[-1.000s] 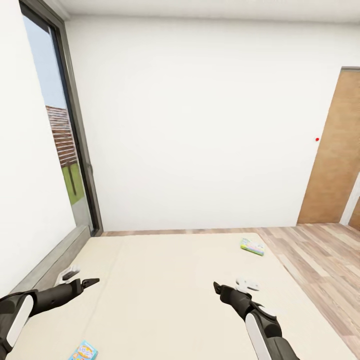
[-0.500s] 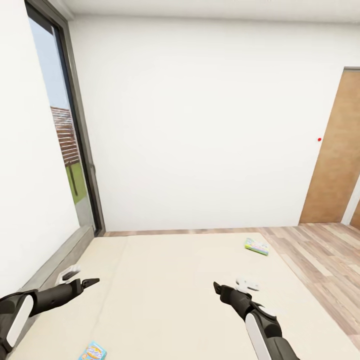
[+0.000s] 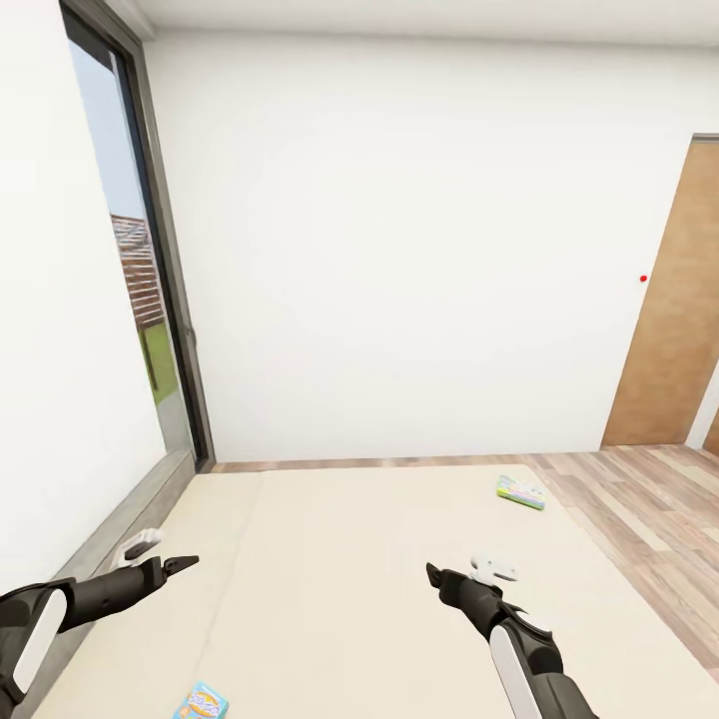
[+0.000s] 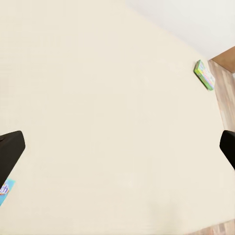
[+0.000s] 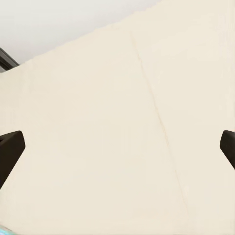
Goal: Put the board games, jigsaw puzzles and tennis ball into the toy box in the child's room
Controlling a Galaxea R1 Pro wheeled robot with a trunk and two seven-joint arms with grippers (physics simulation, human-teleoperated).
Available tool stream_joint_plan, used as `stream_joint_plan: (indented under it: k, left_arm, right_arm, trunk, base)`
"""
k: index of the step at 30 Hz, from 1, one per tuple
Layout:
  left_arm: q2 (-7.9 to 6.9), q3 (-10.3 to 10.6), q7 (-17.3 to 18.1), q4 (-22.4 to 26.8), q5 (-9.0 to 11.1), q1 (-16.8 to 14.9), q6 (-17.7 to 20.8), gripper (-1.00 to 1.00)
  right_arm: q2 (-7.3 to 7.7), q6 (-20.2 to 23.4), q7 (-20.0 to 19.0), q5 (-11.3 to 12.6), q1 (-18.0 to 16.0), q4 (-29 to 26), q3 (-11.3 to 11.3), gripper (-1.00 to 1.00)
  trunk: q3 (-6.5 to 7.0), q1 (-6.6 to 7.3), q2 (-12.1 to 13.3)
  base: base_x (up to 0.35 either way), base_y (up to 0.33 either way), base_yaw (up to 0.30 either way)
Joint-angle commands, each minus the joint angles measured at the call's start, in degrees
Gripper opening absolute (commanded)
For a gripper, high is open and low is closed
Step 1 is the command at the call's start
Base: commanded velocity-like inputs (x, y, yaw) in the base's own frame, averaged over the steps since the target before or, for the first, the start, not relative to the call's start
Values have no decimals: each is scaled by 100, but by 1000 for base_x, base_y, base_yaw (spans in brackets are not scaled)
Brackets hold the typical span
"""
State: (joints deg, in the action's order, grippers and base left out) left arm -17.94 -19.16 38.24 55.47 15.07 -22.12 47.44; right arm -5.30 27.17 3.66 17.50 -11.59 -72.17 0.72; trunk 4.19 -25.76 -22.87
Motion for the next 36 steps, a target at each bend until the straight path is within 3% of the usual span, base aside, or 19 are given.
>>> stream_joint_plan:
  k: [1,25,33,36]
  left_arm:
    - [1,-9,17,-2,4,-2,29,100]
    - [14,7,-11,-2,-14,-2,16,100]
    - [36,61,-118,-84,-62,-2,10,100]
    - [48,60,-331,-205,-163,-6,-33,100]
  right_arm:
    - [-4,25,38,60,-1,-7,3,100]
    - [2,26,43,39,-1,-7,-9,100]
    - [1,19,53,-45,-1,0,-50,100]
    - [0,18,58,-61,-1,3,-67,100]
  trunk:
    - [-3,-2,-5]
    - [-3,-2,-5]
    - [-3,-2,-5]
    - [-3,-2,-5]
  base:
    - [0,26,0]
    - [0,4,0]
    - [0,0,0]
    - [0,0,0]
